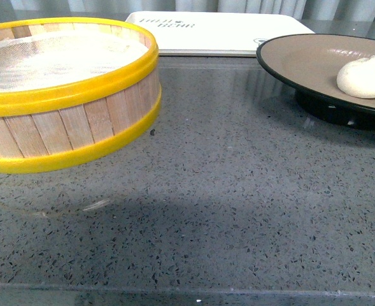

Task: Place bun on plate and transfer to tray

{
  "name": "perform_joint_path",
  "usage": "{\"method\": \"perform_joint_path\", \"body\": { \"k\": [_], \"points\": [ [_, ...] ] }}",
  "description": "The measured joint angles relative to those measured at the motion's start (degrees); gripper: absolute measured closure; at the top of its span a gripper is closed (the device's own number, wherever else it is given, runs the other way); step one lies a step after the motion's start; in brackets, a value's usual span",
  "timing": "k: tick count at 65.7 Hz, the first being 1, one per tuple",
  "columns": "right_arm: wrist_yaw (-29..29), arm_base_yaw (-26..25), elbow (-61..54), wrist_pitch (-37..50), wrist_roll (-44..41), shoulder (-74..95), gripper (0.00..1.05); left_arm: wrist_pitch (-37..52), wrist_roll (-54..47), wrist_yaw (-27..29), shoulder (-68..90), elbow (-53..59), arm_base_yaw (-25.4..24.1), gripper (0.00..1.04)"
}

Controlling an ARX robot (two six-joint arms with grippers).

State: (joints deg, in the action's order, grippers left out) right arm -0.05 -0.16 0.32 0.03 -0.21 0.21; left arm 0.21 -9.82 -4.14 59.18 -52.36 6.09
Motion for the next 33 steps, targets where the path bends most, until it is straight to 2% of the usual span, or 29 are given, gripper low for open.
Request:
{"method": "perform_joint_path", "body": {
  "k": [6, 10, 24, 30, 33],
  "points": [
    [0.0, 0.0, 0.0, 0.0, 0.0, 0.0, 0.09, 10.8, 5.6, 4.3, -4.1, 8.8, -5.2, 0.24],
    [0.0, 0.0, 0.0, 0.0, 0.0, 0.0, 0.09, 14.9, 7.5, 4.7, -6.9, 14.5, -6.2, 0.35],
    [0.0, 0.0, 0.0, 0.0, 0.0, 0.0, 0.09, 20.6, 9.1, 4.1, -13.4, 27.5, -6.0, 0.7],
    [0.0, 0.0, 0.0, 0.0, 0.0, 0.0, 0.09, 22.3, 9.3, 4.2, -16.7, 32.7, -6.0, 0.92],
    [0.0, 0.0, 0.0, 0.0, 0.0, 0.0, 0.09, 22.8, 9.4, 4.2, -17.7, 34.3, -6.1, 0.99]
  ]
}}
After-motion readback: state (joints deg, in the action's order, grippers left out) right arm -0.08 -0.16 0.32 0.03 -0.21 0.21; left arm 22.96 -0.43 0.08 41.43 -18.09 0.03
